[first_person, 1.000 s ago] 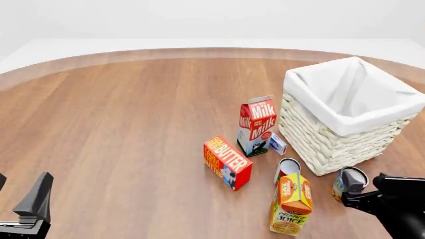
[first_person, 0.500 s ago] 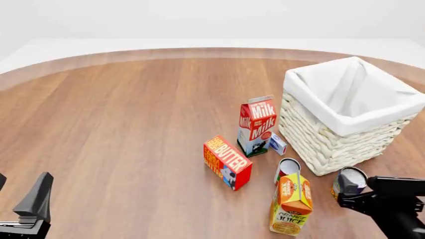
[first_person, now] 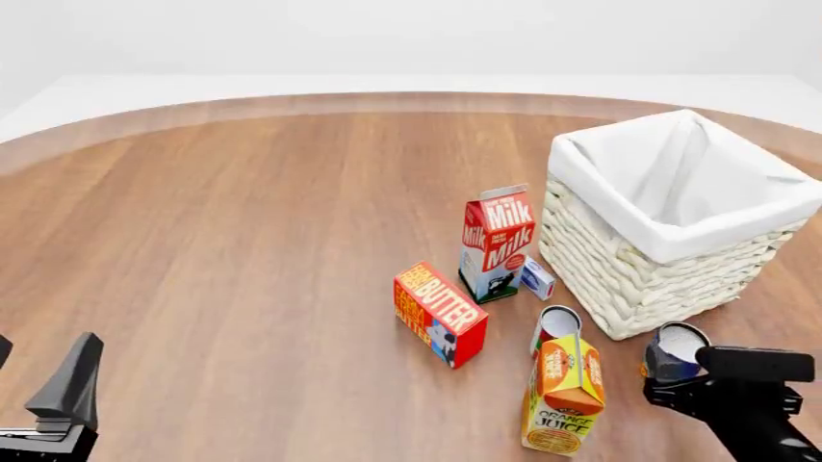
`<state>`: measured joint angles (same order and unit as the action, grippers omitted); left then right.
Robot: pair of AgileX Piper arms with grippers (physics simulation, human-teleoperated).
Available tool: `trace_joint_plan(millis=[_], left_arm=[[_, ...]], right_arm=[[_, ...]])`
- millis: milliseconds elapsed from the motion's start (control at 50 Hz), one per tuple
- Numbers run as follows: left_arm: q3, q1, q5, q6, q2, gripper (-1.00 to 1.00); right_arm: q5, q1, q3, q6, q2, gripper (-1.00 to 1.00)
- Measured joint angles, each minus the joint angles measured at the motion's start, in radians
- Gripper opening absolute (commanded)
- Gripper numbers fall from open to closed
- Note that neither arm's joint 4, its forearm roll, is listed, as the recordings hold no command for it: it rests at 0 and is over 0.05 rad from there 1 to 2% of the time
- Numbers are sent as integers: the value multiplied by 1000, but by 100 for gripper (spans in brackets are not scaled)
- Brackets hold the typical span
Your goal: Pick up the alphabet soup, and put it in the basket.
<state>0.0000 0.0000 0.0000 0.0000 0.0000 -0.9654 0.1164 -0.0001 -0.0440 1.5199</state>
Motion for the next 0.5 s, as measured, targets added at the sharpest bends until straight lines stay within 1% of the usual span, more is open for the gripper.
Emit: trace_joint_plan(millis=[500], left_arm=[[0, 0, 0, 0, 0, 100]], right_arm=[[-184, 0, 0, 6, 226, 100]])
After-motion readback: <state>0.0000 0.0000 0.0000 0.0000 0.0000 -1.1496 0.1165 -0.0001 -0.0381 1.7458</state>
